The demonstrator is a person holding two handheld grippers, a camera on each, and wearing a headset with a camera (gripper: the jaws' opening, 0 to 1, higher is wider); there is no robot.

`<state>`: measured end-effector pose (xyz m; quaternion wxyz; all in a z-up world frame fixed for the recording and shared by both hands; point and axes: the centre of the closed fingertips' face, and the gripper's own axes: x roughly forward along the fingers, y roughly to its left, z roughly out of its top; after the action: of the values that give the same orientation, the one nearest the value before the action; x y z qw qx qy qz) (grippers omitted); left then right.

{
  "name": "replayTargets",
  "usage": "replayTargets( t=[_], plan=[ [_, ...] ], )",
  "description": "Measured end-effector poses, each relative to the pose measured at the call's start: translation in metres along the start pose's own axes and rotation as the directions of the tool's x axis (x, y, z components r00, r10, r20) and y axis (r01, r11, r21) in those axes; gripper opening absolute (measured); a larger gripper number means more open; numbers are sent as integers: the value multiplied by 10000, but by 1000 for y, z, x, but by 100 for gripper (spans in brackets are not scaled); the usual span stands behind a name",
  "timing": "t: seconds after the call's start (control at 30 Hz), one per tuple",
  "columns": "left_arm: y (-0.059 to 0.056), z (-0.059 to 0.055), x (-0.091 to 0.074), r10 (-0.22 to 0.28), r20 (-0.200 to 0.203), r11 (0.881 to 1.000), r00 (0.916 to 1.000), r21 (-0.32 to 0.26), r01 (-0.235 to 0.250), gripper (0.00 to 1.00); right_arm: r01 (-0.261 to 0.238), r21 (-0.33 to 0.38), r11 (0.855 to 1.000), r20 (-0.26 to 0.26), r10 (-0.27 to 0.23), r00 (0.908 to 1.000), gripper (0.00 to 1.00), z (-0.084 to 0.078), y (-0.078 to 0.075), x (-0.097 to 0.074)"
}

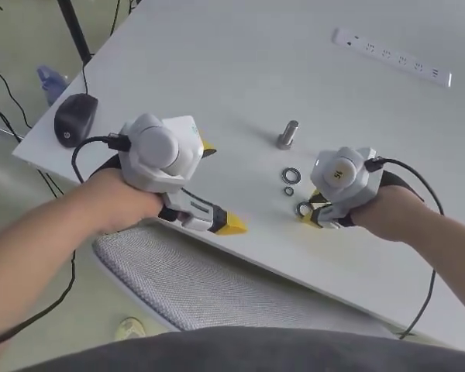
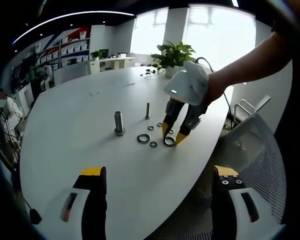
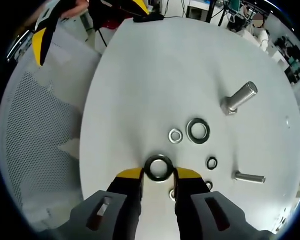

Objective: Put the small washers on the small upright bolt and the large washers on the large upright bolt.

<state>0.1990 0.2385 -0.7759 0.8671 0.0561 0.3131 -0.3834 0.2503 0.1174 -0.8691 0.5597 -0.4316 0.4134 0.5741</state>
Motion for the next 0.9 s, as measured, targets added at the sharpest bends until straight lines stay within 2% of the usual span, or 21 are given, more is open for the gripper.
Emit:
replayTargets(
  t=[0.1,0.17,0.27,0.33,0.37,0.5,0.63,0.77,0.9],
  plan=[
    [1,1,0,30,46,10000,10000,-21,-30,86,32,-158,9999,-109,-34,9999,25,0,1,1],
    [1,1,-1,46,69,10000,10000,-27,-46,86,2,-22,10000,-337,-3,9994,25,0,-2,2],
    [1,2,0,30,47,10000,10000,17,-30,86,-90,-165,9998,-1083,71,9941,25,-2,-4,3],
    [0,3,0,18,52,10000,10000,79,-18,86,-87,-144,9999,-1934,57,9811,24,-3,-6,5],
    [0,3,0,4,55,10000,10000,86,-5,85,-56,-163,9999,-2168,19,9762,24,-4,-6,5],
    [-1,5,-2,5,21,9998,10000,176,-6,84,-249,-396,9989,-2138,159,9767,21,-4,-8,7],
    [-4,7,-5,37,112,10000,9999,90,-38,84,-127,-155,9998,-1847,97,9827,20,-5,-9,7],
    [-4,5,-6,239,78,9996,9997,127,-239,86,-123,-139,9998,-1740,97,9847,20,-5,-10,8],
    [-4,8,-10,372,231,9993,9990,-70,-370,86,-158,-76,9998,-1717,143,9850,20,-5,-11,8]
  ],
)
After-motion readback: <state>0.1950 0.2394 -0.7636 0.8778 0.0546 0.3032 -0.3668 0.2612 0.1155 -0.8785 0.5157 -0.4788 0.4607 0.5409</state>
